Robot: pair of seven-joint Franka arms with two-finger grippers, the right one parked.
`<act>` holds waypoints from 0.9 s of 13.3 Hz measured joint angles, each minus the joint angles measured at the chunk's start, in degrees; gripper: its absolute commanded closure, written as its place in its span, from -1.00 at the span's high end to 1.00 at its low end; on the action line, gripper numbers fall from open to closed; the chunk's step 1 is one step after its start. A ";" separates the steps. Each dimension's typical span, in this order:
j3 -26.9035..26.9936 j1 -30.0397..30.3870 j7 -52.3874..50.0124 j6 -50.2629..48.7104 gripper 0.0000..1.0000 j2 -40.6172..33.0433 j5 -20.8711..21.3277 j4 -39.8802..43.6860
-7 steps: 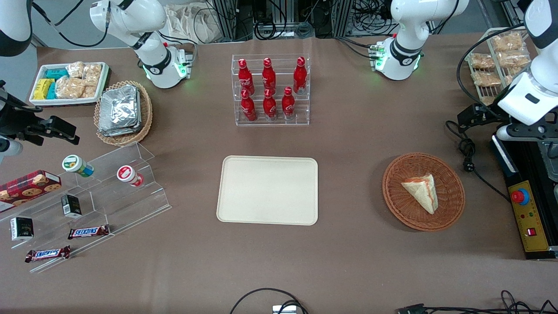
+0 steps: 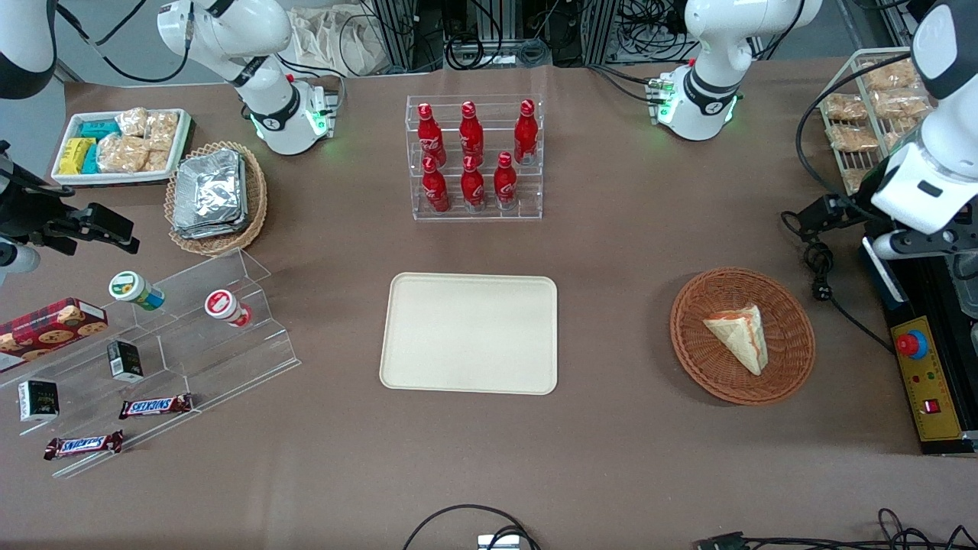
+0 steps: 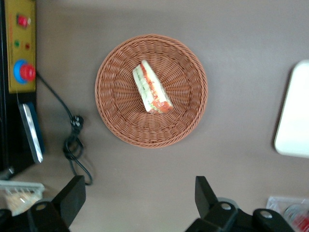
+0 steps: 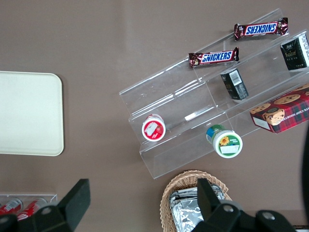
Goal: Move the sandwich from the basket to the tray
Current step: 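Move the left gripper over the wrapped sandwich in the wicker basket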
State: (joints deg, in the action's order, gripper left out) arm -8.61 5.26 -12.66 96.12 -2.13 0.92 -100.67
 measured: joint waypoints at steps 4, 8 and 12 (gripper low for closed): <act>-1.00 -0.50 -14.35 3.94 1.00 5.15 0.01 -0.77; -0.97 -0.48 -22.70 18.27 1.00 8.04 0.06 -9.85; -0.68 -0.40 -25.29 31.44 1.00 8.79 0.07 -19.73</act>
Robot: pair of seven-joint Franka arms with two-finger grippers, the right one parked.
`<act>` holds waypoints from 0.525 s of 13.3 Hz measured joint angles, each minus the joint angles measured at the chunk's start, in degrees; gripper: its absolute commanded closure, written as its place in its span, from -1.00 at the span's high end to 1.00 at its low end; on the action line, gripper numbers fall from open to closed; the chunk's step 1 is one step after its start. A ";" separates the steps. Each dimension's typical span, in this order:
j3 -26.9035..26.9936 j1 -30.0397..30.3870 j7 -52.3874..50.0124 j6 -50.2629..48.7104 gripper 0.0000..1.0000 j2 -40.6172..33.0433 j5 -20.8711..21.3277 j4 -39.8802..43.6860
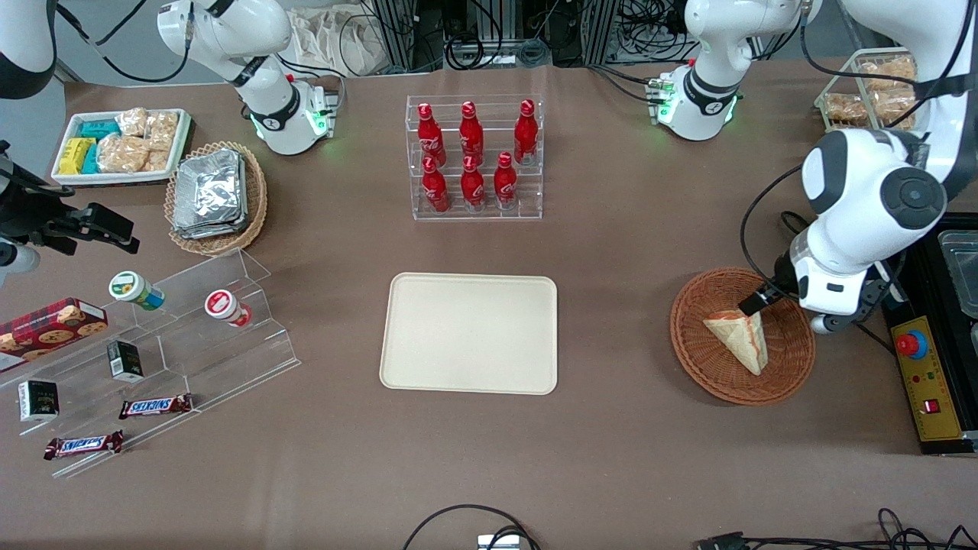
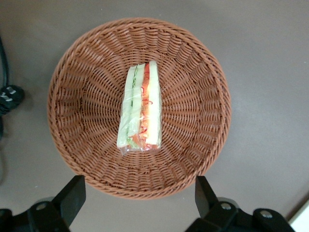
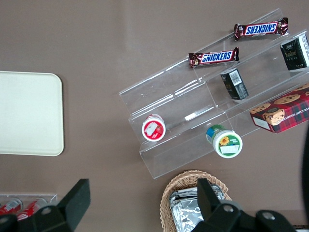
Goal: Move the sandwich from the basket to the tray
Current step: 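Move the left gripper over the wrapped sandwich in the wicker basket, then lower the left gripper and close it on the sandwich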
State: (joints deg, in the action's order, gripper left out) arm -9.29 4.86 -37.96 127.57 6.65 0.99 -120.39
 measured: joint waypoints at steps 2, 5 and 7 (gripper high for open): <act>0.07 0.01 -0.83 2.86 1.00 1.51 0.01 -1.47; 0.23 0.02 -1.09 7.23 1.00 4.98 0.02 -2.00; 0.41 0.04 -1.11 10.84 1.00 7.47 0.03 -2.50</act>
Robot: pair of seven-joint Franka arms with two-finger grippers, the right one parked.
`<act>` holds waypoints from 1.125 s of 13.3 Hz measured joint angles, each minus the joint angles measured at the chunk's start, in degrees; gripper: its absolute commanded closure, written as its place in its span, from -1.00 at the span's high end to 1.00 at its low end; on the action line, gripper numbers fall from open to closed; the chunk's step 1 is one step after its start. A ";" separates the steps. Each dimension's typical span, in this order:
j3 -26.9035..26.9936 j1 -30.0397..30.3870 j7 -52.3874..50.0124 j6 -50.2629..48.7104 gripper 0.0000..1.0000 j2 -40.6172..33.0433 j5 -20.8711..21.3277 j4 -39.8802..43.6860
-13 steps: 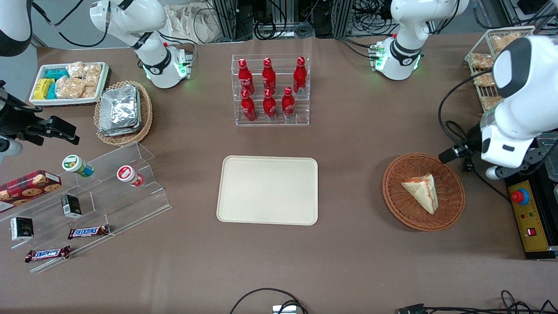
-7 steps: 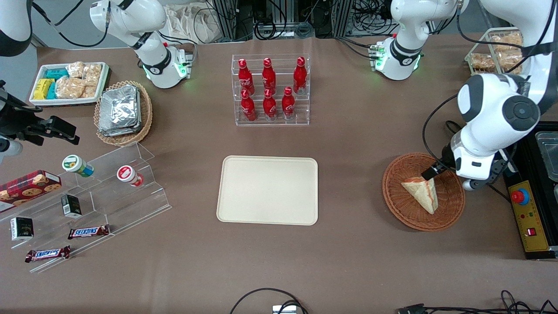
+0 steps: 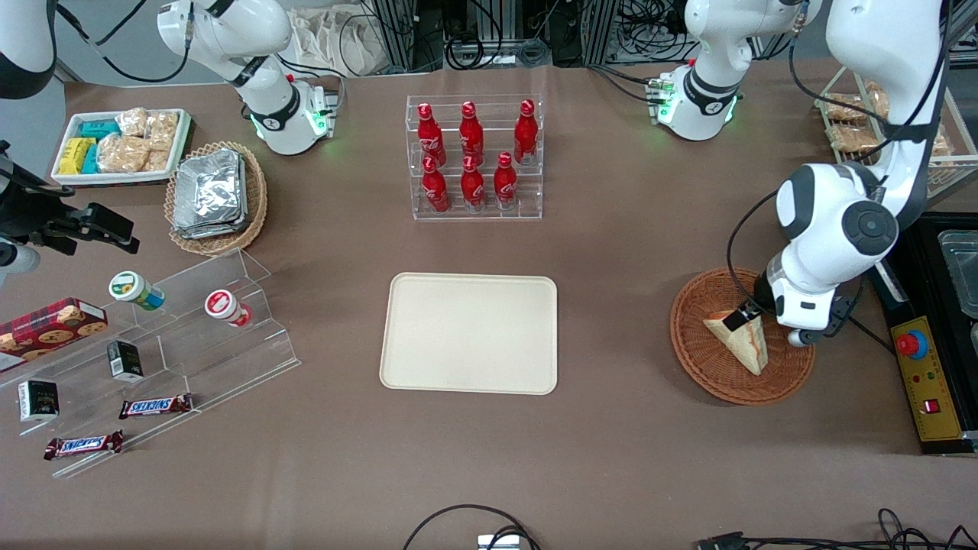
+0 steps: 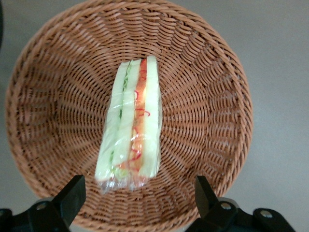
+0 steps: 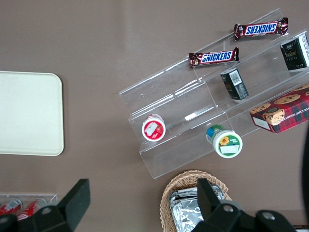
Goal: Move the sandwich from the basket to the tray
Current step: 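Lower the left gripper and close it on the sandwich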
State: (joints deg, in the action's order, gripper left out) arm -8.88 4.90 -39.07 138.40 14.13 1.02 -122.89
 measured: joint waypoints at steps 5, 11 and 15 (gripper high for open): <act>0.12 0.01 -0.01 4.67 0.65 4.22 0.37 -0.11; 0.95 0.06 -2.23 5.45 -1.00 5.03 2.94 -0.05; 1.00 0.05 -4.56 5.64 -1.00 4.71 3.40 0.30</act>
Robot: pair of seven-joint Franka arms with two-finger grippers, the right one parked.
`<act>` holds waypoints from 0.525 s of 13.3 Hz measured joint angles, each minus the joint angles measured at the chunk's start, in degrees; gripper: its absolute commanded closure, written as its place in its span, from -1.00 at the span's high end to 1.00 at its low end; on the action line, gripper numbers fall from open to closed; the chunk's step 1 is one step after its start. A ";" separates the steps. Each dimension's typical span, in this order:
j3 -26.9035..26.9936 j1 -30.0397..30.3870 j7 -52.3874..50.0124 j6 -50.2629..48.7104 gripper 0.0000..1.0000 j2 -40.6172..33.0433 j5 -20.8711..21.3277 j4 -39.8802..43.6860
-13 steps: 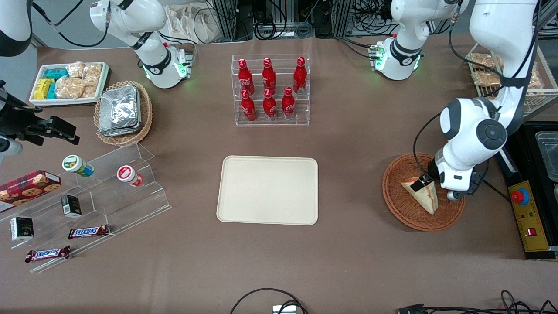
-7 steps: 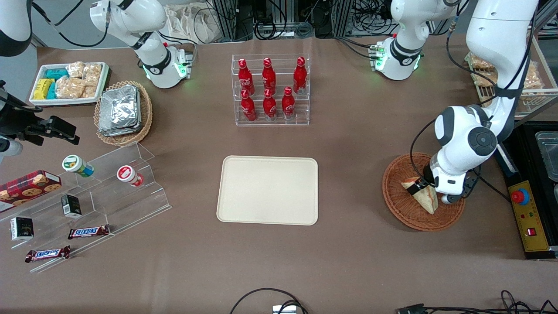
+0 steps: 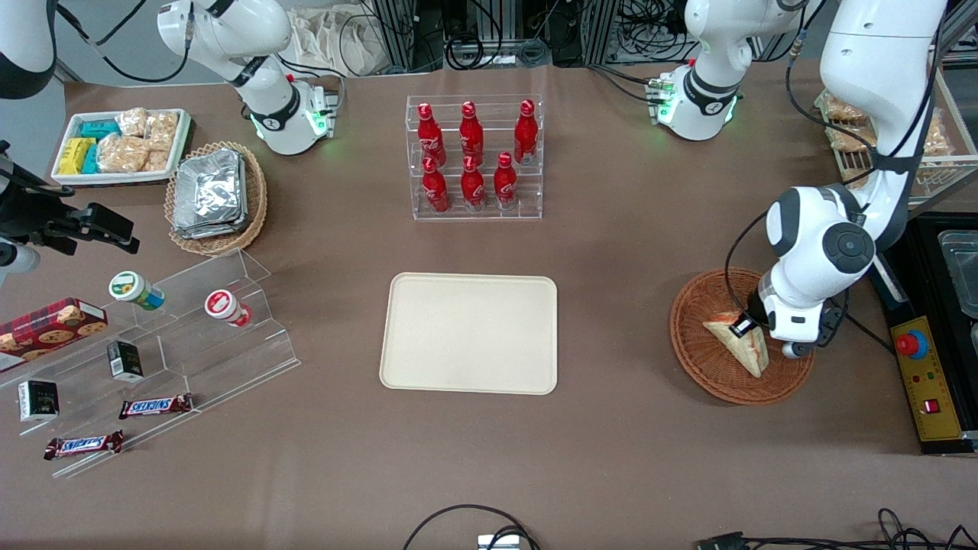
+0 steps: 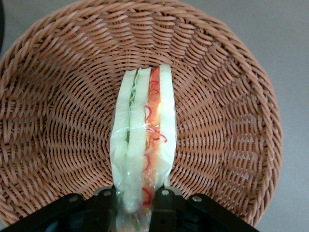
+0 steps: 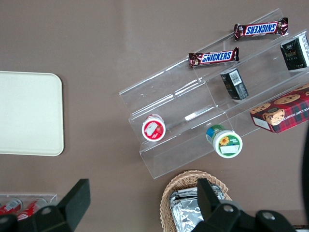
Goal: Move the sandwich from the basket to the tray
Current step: 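Lower the left gripper and close it on the sandwich, then lift the sandwich up out of the basket with the left gripper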
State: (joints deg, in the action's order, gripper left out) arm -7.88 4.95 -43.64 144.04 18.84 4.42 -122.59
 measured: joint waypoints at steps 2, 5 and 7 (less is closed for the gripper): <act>-0.02 0.00 -0.42 -1.02 -1.00 -1.20 0.08 0.45; -0.61 -0.04 -0.70 -11.66 -1.00 -5.29 0.14 4.55; -2.18 -0.06 -0.70 -21.21 -1.00 -7.90 0.22 9.40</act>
State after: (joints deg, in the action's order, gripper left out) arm -10.06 4.89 -44.33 122.83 10.94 4.64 -113.19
